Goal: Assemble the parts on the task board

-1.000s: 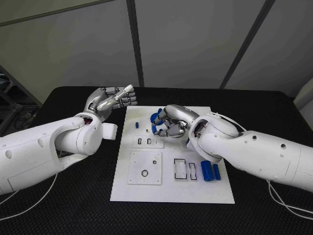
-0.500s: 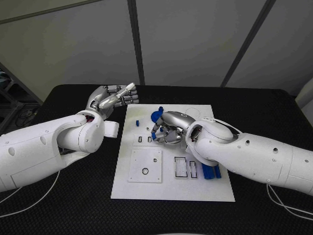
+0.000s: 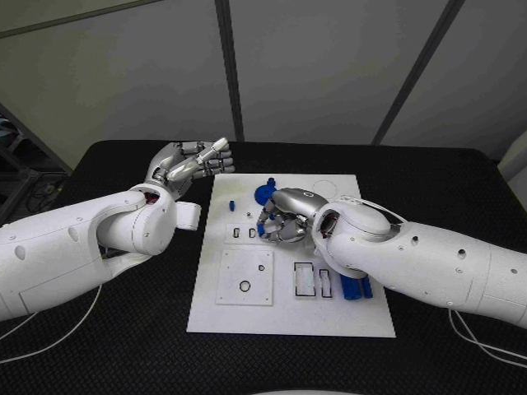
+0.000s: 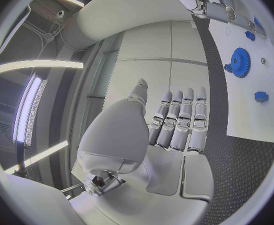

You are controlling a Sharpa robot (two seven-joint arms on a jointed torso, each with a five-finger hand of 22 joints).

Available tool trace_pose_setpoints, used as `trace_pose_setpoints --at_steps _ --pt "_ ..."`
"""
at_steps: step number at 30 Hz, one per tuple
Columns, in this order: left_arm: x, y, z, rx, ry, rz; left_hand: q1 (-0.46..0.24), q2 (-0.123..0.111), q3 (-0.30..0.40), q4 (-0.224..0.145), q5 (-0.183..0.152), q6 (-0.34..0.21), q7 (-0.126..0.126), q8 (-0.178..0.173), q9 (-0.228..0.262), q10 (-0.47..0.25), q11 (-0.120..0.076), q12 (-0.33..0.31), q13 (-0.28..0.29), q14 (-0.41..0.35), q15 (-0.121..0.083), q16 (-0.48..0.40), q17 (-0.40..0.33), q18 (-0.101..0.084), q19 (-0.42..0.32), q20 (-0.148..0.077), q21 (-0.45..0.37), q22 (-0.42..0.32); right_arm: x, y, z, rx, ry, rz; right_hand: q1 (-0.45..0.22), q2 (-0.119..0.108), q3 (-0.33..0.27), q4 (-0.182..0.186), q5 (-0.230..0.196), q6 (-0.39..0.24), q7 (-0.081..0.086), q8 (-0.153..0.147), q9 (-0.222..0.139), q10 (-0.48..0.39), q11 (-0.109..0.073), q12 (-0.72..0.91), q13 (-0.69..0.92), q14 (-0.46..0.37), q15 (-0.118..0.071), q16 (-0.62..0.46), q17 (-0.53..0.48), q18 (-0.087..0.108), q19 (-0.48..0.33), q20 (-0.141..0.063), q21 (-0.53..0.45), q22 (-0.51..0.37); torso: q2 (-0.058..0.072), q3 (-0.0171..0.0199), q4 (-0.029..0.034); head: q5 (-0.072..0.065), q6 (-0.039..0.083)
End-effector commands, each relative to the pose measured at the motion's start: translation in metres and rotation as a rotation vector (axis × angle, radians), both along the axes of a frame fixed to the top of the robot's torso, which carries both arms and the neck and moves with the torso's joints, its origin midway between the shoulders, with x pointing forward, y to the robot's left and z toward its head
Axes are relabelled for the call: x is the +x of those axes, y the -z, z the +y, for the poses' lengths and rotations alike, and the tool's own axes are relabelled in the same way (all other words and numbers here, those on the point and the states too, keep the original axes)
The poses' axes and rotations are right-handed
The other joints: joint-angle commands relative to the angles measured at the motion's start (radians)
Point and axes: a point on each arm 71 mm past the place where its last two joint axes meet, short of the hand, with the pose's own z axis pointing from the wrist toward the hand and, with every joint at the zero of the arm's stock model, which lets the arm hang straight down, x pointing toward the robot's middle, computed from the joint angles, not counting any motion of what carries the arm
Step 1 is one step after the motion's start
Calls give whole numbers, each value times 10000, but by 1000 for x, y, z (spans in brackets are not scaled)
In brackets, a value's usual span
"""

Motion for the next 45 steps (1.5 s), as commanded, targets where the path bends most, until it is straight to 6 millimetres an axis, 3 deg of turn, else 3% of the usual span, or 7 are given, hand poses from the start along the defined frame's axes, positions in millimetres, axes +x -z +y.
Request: trace_pose_setpoints --at_steps 1,45 --pt "0 -2 -1 -3 137 -100 -11 100 -5 -62 -55 78 -17 -52 -10 63 23 -22 7 85 7 -46 -3 -80 -58 38 -39 -10 0 2 0 -327 18 58 -117 11 40 39 2 146 -54 28 6 7 -2 4 -16 941 -52 23 2179 -37 106 -57 17 1110 -2 -2 3 -8 -3" --pt "-1 -2 -3 8 214 -72 -9 101 -5 -79 -56 64 -4 -61 -14 44 30 -32 4 87 9 -59 -4 -80 -59 39 -45 -19 2 2 1 -217 52 -43 -755 -490 -4 164 -149 -534 225 -321 -86 -333 235 -379 -414 926 142 -7 2122 -2 -4 102 -75 955 1 2 -1 -80 -9"
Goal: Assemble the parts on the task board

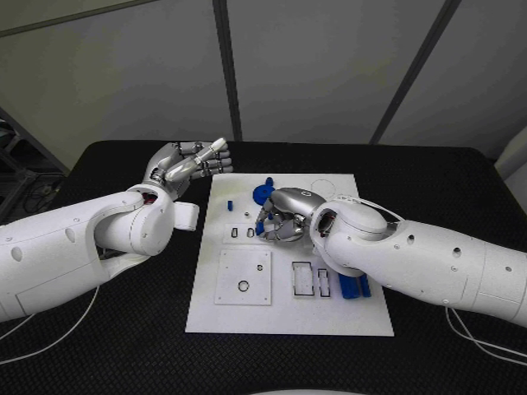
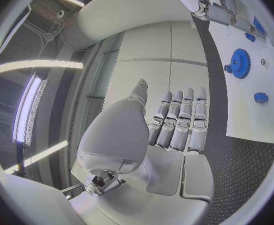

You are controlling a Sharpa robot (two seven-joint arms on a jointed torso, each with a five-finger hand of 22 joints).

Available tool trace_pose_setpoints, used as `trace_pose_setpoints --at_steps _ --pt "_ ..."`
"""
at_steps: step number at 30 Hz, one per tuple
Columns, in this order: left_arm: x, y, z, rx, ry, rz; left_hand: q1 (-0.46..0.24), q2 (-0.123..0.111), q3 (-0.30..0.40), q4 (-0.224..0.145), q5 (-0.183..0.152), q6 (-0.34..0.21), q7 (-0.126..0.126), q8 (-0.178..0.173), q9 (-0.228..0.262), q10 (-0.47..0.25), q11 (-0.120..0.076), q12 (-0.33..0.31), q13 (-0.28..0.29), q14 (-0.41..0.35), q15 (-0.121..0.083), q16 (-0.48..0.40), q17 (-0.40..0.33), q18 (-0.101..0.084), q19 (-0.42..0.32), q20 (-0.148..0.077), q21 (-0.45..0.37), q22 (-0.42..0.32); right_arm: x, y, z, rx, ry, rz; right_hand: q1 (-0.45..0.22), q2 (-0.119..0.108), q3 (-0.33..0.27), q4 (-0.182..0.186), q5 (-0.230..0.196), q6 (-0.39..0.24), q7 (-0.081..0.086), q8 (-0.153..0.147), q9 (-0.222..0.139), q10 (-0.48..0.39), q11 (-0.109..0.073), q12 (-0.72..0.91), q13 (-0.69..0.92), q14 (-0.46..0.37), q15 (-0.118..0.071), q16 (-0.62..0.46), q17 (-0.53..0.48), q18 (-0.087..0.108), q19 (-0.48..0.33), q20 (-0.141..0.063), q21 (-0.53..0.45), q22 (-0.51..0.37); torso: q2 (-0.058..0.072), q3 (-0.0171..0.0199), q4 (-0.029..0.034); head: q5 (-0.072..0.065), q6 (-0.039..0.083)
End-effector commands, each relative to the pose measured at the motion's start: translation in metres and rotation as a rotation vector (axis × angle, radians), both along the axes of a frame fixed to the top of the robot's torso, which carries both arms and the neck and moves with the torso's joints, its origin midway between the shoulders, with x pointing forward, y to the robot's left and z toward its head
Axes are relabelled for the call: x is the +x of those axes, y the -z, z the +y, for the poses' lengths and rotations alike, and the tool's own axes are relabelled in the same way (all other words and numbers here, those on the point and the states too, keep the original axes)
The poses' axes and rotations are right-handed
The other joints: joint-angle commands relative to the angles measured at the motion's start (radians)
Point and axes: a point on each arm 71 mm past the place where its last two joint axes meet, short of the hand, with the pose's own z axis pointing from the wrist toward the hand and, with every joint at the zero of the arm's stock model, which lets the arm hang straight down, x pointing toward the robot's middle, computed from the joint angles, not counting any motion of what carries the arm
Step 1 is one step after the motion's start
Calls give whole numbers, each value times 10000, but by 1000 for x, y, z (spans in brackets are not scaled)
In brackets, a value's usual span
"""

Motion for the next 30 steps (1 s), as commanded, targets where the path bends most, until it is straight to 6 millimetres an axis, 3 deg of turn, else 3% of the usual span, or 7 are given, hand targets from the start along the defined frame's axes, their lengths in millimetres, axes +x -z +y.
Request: trace_pose_setpoints --at_steps 1,19,30 --pt "0 -2 -2 11 175 -104 -9 101 -5 -79 -56 64 -4 -61 -14 44 31 -32 4 87 8 -59 -4 -80 -60 39 -45 -8 -1 0 1 -46 -59 -28 -63 -36 -1 68 -56 -83 23 -47 -11 -56 40 -20 -1 927 68 -7 2127 -2 33 64 -36 951 3 3 -3 1 9" --pt "0 -1 -2 18 179 -94 -11 104 -5 -82 -56 60 -1 -63 -14 38 33 -35 3 88 10 -64 -4 -80 -60 40 -47 -12 -5 -6 1 239 105 -599 81 200 257 -56 29 348 -116 204 68 136 -72 193 217 945 -8 24 2205 -35 136 29 40 1115 2 11 1 -2 17" --pt "0 -1 -1 35 167 -83 -11 106 -4 -84 -56 60 -3 -62 -14 38 33 -35 3 89 10 -65 -4 -80 -60 40 -47 -13 -15 -12 -1 -173 266 -896 104 255 334 -92 93 403 -134 236 69 166 -92 218 245 951 -27 36 2233 -62 211 7 98 1233 -11 -10 -8 9 18"
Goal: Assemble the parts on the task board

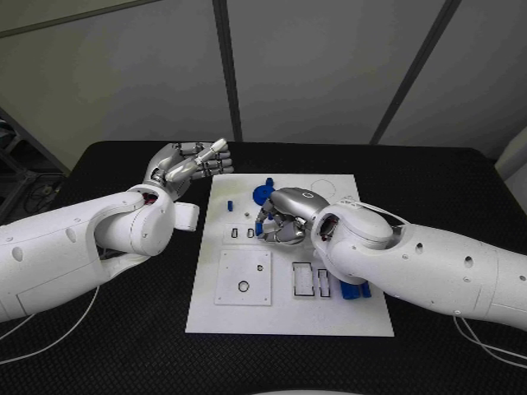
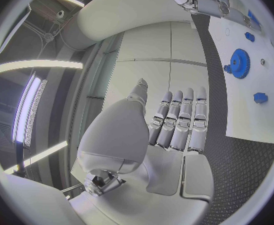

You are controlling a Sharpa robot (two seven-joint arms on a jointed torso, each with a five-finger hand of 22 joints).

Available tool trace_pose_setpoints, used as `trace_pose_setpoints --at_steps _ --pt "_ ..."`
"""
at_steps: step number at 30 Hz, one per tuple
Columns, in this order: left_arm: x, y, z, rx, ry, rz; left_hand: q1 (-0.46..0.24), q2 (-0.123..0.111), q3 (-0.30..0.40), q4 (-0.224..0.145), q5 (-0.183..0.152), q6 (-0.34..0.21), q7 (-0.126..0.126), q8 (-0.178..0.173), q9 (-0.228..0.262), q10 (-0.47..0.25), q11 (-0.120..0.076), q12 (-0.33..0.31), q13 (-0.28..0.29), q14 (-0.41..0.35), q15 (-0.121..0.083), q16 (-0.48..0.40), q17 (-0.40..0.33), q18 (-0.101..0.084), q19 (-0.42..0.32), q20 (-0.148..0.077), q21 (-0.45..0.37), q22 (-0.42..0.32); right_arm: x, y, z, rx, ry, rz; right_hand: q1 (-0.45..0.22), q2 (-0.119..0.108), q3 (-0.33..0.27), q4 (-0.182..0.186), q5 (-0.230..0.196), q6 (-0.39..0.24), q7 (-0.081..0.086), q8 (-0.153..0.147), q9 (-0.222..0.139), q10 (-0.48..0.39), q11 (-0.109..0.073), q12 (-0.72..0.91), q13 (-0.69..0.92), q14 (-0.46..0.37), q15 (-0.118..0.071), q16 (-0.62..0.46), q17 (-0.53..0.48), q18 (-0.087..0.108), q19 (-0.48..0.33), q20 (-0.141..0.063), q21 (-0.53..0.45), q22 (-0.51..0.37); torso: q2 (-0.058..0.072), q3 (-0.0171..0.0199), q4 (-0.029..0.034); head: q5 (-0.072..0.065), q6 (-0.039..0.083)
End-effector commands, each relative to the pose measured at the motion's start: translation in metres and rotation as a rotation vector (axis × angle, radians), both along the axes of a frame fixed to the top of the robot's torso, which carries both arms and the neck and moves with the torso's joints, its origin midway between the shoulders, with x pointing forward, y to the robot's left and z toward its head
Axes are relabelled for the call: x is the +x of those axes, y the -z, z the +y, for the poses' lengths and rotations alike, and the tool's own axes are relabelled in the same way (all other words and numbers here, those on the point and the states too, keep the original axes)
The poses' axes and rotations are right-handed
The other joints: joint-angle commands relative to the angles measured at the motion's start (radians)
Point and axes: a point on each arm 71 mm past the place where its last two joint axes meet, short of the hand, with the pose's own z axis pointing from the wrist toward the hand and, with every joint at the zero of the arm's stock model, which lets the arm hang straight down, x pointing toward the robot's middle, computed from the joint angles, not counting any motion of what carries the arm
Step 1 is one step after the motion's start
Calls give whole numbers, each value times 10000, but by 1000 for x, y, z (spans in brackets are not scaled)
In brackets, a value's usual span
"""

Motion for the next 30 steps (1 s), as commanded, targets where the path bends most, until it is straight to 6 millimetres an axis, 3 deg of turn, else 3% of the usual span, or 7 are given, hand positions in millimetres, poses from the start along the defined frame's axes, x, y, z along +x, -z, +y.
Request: trace_pose_setpoints --at_steps 1,14,30 --pt "0 -2 -1 16 156 -98 -11 106 24 -56 -56 60 -3 -62 -14 38 33 -35 3 89 10 -65 -4 -80 -60 40 -47 -15 0 -2 -2 -364 310 -272 -17 81 80 2 59 95 -14 42 10 58 16 62 11 951 -28 37 2237 -62 210 7 44 1232 -13 -19 1 -9 12" --pt "-1 -2 -1 31 148 -83 -11 106 24 -56 -56 60 -3 -62 -14 38 33 -35 3 89 10 -65 -4 -80 -60 40 -47 -15 1 1 4 -927 411 -290 -13 84 102 -15 84 127 -32 61 13 53 4 52 0 951 -36 35 2233 -62 210 -1 44 1232 6 -7 27 -37 -4" --pt "0 -1 -1 34 150 -80 -7 112 27 -65 -55 64 -12 -60 -13 42 29 -32 5 92 10 -71 -4 -80 -59 40 -50 -20 2 1 10 -1037 412 -354 -50 67 98 -8 89 142 -36 71 13 48 -1 41 -11 949 -43 32 2227 -62 210 -8 44 1233 7 -5 10 -2 -28"
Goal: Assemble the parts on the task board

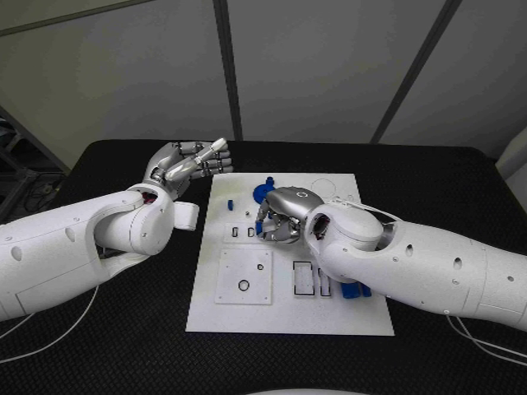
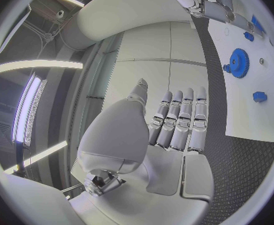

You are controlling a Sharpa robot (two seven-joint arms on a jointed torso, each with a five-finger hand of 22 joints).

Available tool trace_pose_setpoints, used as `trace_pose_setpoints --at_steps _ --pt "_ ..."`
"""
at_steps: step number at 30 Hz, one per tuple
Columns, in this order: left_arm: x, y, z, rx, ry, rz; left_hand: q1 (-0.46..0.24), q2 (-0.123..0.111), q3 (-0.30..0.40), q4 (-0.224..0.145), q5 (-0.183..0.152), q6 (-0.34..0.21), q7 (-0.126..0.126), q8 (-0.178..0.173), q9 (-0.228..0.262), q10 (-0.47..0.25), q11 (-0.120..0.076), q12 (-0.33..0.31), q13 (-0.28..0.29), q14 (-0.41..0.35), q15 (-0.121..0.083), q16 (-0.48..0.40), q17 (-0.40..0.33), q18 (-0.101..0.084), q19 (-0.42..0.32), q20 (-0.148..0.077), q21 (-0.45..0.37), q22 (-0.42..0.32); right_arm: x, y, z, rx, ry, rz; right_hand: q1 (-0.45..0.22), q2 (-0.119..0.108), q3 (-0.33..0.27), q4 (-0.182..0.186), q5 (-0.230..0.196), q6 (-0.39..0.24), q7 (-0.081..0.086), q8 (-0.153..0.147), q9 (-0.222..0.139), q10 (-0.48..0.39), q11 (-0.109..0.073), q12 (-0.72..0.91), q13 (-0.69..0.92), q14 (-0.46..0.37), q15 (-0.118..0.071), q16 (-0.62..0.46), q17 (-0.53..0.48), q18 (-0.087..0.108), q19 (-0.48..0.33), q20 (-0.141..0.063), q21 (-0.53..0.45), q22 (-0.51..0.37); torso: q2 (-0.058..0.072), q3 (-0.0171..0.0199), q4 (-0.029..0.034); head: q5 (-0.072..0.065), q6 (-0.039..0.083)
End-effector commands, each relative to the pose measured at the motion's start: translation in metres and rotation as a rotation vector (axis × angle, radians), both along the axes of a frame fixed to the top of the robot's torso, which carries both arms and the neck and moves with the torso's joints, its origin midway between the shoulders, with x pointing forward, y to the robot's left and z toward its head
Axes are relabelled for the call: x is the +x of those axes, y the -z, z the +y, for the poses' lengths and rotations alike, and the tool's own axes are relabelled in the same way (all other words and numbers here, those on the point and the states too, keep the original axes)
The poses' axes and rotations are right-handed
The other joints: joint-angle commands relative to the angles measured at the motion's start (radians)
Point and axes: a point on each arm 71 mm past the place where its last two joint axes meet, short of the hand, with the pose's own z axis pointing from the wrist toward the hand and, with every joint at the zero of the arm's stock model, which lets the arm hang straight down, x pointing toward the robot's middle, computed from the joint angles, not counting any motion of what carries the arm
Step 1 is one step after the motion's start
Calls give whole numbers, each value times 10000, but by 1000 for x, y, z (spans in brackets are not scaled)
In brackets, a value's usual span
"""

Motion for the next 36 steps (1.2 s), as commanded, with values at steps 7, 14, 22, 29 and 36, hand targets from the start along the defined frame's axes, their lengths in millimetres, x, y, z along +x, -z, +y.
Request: trace_pose_setpoints --at_steps 7,14,22,29,36 --pt "0 -2 -1 17 138 -97 -7 112 -1 -38 -56 64 -12 -60 -13 42 29 -32 5 92 10 -32 -4 -80 -59 40 -49 -9 1 1 0 -341 51 24 -56 26 37 -1 53 41 11 32 8 35 -2 22 -29 946 -46 26 2213 -60 204 -12 40 1223 -5 1 0 -4 -5" --pt "0 -2 -1 18 135 -96 -6 113 -1 -46 -56 66 -15 -59 -13 44 27 -31 5 94 10 -37 -4 -80 -59 41 -52 -13 2 2 0 -402 84 50 -96 -4 30 5 55 13 16 19 -1 5 -1 -16 -69 941 -47 18 2195 -54 187 -17 26 1196 -2 -1 -5 -4 -8" --pt "0 -1 -1 23 127 -91 -6 113 -1 -46 -56 66 -15 -59 -13 44 27 -31 5 94 10 -37 -4 -80 -59 41 -52 -13 2 1 1 -356 61 13 -201 -94 20 21 54 -148 57 -63 -44 -36 27 -64 -113 936 -33 7 2173 -48 164 -16 7 1165 -4 1 -2 -4 -10" --pt "0 -1 -1 23 132 -85 -6 113 -1 -46 -56 66 -15 -59 -13 44 27 -31 5 94 10 -37 -4 -80 -59 41 -52 -13 2 1 1 -357 78 10 -312 -192 -3 49 37 -343 122 -165 -76 -102 79 -139 -191 927 4 -10 2136 -38 130 6 -22 1114 -4 1 -6 -4 -1" --pt "0 -1 -1 26 124 -83 -8 112 -2 -50 -57 65 -12 -60 -13 42 27 -32 5 96 10 -41 -4 -80 -59 41 -53 -16 2 1 1 -339 78 -1 -419 -296 -26 76 6 -589 251 -284 -87 -169 188 -201 -258 921 91 -23 2111 -31 106 72 -45 1079 -6 1 -2 -15 5"
